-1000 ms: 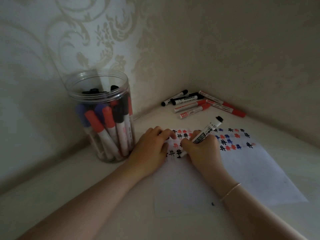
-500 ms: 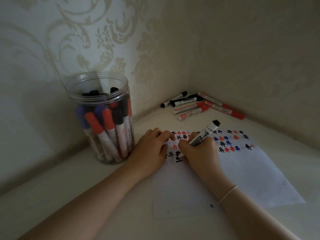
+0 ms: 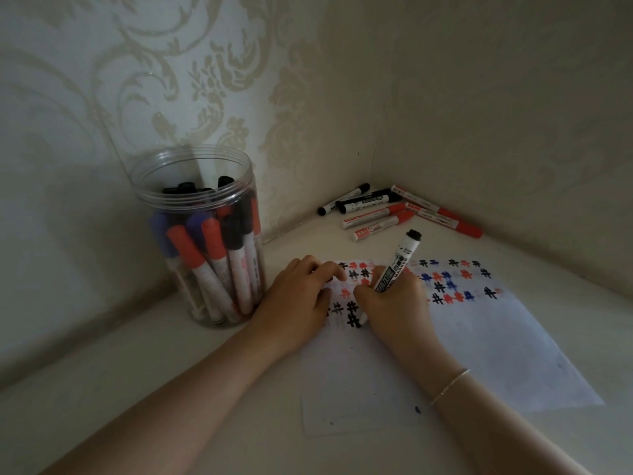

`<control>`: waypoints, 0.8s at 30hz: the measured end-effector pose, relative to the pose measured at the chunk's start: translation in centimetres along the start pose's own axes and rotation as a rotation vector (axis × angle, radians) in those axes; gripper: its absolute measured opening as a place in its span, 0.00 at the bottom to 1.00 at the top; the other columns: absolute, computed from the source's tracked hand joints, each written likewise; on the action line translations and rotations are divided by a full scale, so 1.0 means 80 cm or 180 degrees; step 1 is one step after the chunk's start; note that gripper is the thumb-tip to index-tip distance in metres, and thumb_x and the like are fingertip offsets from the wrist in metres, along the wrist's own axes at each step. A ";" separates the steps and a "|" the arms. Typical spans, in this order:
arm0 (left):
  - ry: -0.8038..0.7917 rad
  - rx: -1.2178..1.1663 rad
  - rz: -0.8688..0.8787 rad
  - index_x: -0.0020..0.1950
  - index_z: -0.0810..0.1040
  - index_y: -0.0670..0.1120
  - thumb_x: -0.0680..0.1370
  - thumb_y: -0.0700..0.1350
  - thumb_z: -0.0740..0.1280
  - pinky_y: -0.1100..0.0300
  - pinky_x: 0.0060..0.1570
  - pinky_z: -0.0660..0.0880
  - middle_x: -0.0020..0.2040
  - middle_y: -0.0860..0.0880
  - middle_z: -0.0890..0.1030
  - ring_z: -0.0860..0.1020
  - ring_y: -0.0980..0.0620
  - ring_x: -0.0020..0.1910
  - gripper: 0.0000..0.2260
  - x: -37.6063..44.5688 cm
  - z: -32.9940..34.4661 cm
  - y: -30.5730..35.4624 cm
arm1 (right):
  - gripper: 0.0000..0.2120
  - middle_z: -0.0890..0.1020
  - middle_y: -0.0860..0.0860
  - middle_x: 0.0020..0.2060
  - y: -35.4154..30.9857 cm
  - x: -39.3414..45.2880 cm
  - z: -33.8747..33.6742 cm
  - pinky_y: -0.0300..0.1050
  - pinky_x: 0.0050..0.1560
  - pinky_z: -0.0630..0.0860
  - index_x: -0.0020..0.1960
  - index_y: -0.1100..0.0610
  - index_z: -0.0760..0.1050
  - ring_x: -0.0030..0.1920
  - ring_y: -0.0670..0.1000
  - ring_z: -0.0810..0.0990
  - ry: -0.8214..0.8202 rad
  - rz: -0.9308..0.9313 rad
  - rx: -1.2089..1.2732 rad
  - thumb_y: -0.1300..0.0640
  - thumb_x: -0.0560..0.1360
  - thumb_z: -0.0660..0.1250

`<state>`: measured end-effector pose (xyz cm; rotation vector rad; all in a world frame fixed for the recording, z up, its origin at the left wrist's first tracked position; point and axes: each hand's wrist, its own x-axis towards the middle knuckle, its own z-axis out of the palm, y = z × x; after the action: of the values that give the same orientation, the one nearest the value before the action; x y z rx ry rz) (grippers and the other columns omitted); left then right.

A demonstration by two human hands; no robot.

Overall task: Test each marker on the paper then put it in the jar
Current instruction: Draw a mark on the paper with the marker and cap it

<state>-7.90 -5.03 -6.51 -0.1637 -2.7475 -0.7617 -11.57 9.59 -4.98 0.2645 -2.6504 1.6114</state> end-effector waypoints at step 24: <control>0.0114 -0.0302 0.0346 0.56 0.73 0.57 0.75 0.60 0.62 0.65 0.50 0.70 0.50 0.56 0.75 0.72 0.58 0.50 0.13 -0.006 -0.005 0.006 | 0.10 0.75 0.58 0.26 0.001 0.003 -0.017 0.40 0.23 0.67 0.35 0.64 0.69 0.22 0.52 0.71 -0.0575 -0.0026 0.2723 0.71 0.73 0.62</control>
<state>-7.25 -4.86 -6.12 -0.3134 -2.6457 -0.8566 -11.92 10.76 -4.39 0.4402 -1.8664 2.7240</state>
